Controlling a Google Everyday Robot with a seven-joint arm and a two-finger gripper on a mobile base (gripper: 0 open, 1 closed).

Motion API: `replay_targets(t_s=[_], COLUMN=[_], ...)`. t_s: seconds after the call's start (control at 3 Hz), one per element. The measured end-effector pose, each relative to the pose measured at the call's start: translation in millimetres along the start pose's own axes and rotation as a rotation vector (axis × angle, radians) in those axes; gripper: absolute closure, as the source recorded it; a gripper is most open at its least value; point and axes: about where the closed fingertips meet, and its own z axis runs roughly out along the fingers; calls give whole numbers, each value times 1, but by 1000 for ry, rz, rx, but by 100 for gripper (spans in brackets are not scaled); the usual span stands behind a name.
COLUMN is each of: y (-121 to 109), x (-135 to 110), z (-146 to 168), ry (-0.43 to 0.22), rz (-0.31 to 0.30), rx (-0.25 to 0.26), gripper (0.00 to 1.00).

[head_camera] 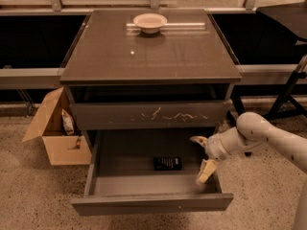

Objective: Pick rxbar chocolate from middle drawer and place on counter

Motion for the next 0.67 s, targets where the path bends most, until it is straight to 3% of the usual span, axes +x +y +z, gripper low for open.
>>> replay_targets(t_s=[0.33,0.67], y=[-26,-30], x=[0,0], z=[20,31], ry=[-44,-55], rz=[7,4], rx=[42,30], gripper=[0,0])
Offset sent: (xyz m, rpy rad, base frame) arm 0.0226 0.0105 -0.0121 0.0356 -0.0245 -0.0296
